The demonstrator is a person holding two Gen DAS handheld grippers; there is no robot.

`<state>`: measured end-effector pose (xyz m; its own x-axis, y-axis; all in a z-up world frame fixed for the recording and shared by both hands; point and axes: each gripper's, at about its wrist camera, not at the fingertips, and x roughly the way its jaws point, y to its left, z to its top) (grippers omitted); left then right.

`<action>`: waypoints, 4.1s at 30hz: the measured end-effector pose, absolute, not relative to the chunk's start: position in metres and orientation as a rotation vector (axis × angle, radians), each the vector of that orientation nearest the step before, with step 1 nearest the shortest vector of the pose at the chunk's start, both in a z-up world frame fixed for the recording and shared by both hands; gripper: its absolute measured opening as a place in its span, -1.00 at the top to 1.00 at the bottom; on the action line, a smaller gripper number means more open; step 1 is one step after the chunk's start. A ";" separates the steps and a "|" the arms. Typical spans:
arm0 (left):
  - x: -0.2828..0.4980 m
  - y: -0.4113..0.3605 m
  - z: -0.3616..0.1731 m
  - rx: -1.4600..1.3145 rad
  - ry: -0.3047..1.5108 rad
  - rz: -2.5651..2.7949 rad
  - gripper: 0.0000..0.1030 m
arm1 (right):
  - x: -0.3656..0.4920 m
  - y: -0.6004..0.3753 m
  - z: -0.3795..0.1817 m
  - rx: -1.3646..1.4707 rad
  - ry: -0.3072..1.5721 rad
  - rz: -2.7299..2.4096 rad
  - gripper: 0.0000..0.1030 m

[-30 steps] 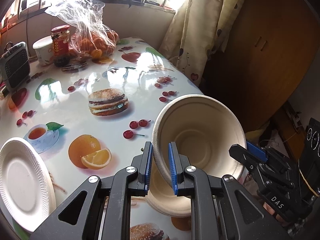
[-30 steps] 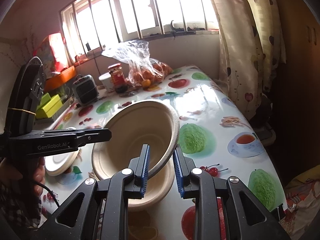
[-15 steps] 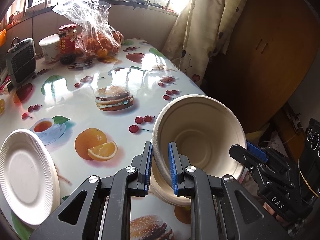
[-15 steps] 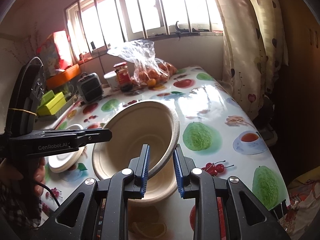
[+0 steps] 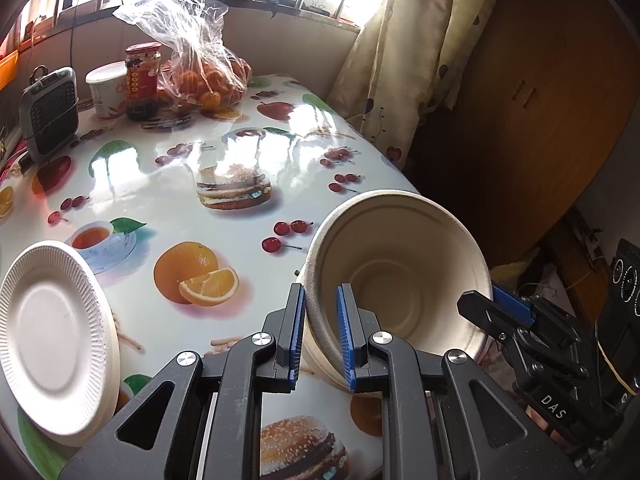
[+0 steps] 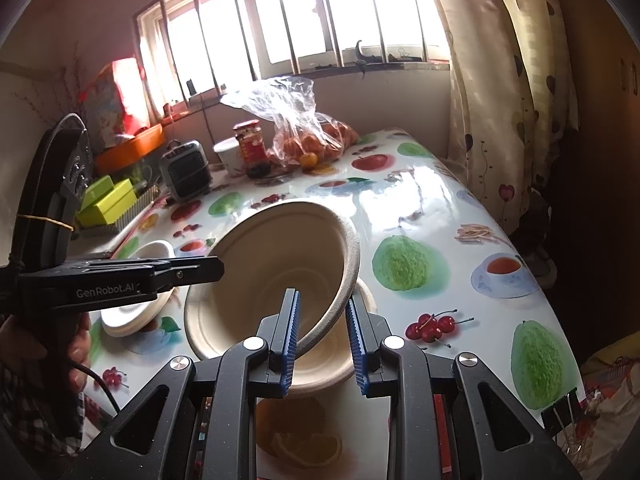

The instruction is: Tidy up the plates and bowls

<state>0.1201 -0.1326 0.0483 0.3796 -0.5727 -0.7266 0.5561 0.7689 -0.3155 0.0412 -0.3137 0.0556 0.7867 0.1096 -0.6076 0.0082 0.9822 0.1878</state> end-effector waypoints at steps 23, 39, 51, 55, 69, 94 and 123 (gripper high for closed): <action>0.120 -0.139 0.033 -0.016 0.972 -0.717 0.67 | 0.040 -0.317 0.042 0.205 0.692 0.046 0.55; 0.125 -0.142 0.025 -0.013 0.994 -0.708 0.67 | 0.044 -0.318 0.026 0.215 0.715 0.045 0.54; 0.126 -0.145 0.023 -0.004 1.004 -0.704 0.67 | 0.047 -0.317 0.022 0.212 0.729 0.032 0.53; 0.126 -0.145 0.023 -0.004 1.003 -0.702 0.67 | 0.048 -0.318 0.020 0.214 0.736 0.030 0.53; 0.126 -0.145 0.023 -0.003 1.003 -0.699 0.67 | 0.049 -0.318 0.018 0.213 0.741 0.032 0.52; 0.126 -0.147 0.022 -0.005 1.005 -0.694 0.65 | 0.051 -0.317 0.017 0.207 0.747 0.035 0.34; 0.126 -0.146 0.019 0.005 1.007 -0.679 0.51 | 0.052 -0.315 0.012 0.194 0.758 0.027 0.20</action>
